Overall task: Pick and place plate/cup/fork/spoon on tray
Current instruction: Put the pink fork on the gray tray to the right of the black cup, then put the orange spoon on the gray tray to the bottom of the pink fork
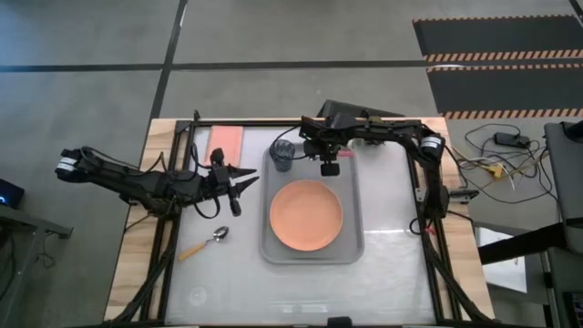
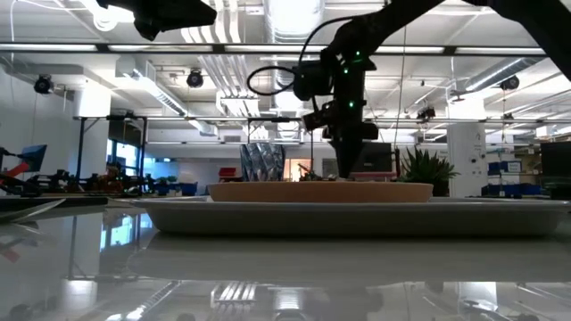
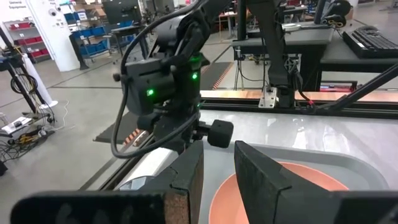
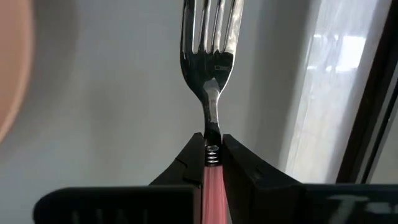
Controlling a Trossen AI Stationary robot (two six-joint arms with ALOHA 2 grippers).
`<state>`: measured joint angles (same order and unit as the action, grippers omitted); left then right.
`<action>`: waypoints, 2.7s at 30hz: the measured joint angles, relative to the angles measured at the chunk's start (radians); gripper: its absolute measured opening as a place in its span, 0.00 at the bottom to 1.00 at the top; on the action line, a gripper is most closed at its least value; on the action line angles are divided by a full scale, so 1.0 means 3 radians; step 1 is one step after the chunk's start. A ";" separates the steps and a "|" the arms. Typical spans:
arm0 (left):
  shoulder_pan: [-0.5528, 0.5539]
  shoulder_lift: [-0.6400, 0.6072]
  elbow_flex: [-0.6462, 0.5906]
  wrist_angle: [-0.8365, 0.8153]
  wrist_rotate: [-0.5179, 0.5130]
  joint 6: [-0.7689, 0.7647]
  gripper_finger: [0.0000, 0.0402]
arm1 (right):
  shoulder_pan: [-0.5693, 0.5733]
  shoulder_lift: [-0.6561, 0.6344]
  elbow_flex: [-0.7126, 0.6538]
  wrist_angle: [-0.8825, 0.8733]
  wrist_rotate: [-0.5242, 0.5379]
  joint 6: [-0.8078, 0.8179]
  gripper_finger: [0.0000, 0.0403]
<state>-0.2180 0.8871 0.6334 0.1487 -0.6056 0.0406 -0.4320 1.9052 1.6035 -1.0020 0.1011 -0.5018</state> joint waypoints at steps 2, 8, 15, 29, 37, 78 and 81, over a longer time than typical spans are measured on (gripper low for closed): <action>0.0000 0.0000 0.0000 -0.0001 0.0000 0.0001 0.18 | -0.0014 0.0046 0.0000 0.0027 0.0001 -0.0031 0.05; -0.0001 0.0000 0.0001 0.0001 -0.0001 0.0003 0.18 | -0.0040 0.0225 -0.0001 0.0145 0.0011 -0.0105 0.05; -0.0001 -0.0001 0.0005 0.0002 -0.0001 0.0006 0.18 | -0.0069 0.0363 -0.0002 0.0183 0.0013 -0.0110 0.05; -0.0001 -0.0004 0.0006 0.0001 -0.0003 0.0092 0.18 | -0.0069 0.0360 -0.0001 0.0374 0.0053 -0.0022 0.21; -0.0001 -0.0004 0.0006 0.0000 -0.0003 0.0092 0.18 | -0.0067 0.0337 0.0100 0.0078 0.0103 0.0150 0.24; -0.0405 0.0780 0.0431 -0.3291 0.2195 -0.4070 0.08 | 0.1783 -0.2789 -0.3058 0.3483 0.0714 0.1304 0.08; -0.0513 0.0944 0.0434 -0.3439 0.2309 -0.4161 0.05 | 0.1790 -0.2818 -0.3142 0.3477 0.0713 0.1326 0.08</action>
<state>-0.3718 1.1704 0.7636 -0.8829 0.0872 -1.2077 0.1051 1.0600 0.6608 0.0411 0.3149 -0.1040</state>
